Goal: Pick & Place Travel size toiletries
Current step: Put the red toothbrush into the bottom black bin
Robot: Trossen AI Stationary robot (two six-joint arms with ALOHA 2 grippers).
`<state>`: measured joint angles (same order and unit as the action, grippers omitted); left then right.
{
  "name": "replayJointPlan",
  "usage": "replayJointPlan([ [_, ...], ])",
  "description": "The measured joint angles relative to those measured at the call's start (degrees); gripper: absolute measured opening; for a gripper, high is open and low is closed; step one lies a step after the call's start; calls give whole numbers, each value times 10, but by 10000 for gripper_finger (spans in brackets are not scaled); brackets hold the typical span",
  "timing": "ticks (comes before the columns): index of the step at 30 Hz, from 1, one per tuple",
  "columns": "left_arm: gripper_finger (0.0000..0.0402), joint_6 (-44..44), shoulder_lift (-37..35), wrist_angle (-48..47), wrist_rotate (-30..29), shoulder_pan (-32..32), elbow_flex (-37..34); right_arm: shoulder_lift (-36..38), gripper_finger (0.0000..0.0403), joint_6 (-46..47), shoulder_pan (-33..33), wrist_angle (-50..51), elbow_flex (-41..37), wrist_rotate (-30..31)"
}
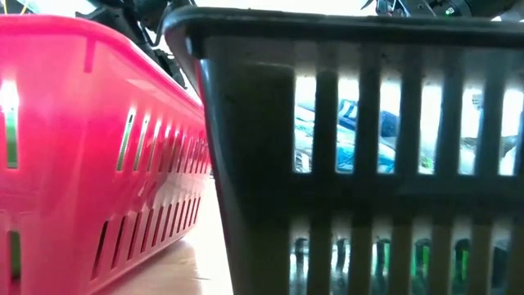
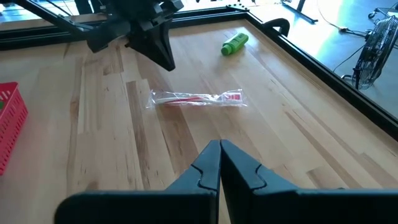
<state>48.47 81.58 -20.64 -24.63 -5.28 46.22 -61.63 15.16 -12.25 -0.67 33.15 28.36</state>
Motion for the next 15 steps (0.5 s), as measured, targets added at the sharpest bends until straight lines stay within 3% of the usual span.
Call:
replayJointPlan([
  [6, 20, -1, 0, -2, 1, 0, 0, 0, 2, 0, 0, 0, 0, 0],
  [15, 144, -1, 0, -3, 2, 0, 0, 0, 2, -3, 0, 0, 0, 0],
])
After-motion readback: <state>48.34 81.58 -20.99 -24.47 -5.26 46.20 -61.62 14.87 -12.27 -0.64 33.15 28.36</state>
